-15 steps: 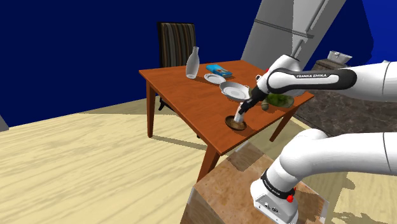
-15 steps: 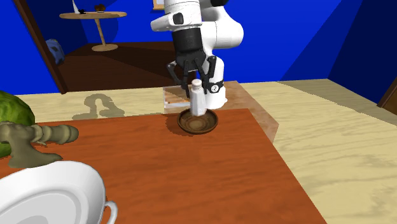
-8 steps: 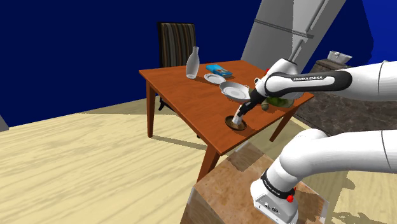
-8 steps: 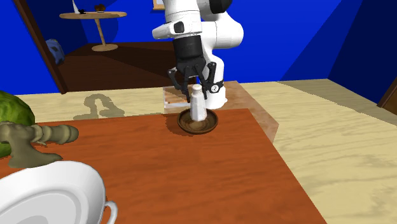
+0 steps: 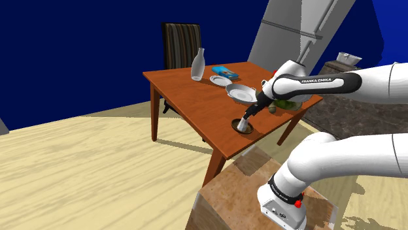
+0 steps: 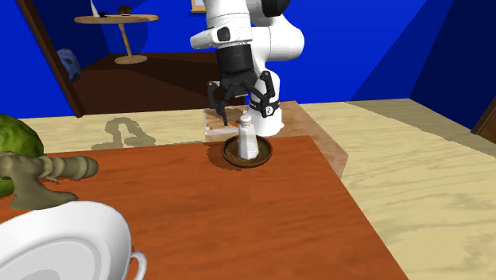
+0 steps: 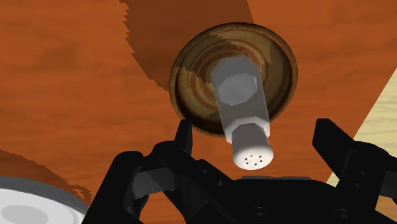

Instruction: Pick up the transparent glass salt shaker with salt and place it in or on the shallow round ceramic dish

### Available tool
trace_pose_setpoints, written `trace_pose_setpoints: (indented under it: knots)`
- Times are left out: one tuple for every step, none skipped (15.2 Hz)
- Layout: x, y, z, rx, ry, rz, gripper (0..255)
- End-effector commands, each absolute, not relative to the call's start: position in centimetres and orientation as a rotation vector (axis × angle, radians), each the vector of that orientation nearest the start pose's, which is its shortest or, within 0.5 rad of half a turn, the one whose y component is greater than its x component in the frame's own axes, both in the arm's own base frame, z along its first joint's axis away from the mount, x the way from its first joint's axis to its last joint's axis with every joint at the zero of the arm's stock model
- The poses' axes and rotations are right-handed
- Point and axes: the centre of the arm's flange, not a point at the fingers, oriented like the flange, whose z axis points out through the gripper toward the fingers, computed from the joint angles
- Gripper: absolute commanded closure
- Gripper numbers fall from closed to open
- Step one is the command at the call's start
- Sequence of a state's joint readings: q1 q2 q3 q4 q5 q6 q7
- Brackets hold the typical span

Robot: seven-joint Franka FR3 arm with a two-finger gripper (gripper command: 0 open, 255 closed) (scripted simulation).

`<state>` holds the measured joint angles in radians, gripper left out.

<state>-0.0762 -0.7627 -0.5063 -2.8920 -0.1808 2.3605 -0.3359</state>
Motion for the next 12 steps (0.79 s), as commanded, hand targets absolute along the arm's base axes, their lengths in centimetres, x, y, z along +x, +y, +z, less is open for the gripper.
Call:
trace_pose_setpoints:
  knots:
    - [28.0,-16.1,38.9,-3.002,0.049,-0.372,0]
    - [27.7,-16.2,40.2,-3.002,0.049,-0.372,0]
    - [27.4,-16.4,41.4,-3.002,0.049,-0.372,0]
    - [27.1,-16.5,42.4,-3.002,0.049,-0.372,0]
    - [27.1,-16.5,42.4,-3.002,0.049,-0.372,0]
    - [27.1,-16.5,42.4,-3.002,0.049,-0.372,0]
    - [27.1,-16.5,42.4,-3.002,0.049,-0.372,0]
    - [27.1,-16.5,42.4,-3.002,0.049,-0.372,0]
    - [27.1,-16.5,42.4,-3.002,0.049,-0.372,0]
    - [27.1,-16.5,42.4,-3.002,0.049,-0.372,0]
    - [27.1,-16.5,42.4,-3.002,0.049,-0.372,0]
    - [27.1,-16.5,42.4,-3.002,0.049,-0.372,0]
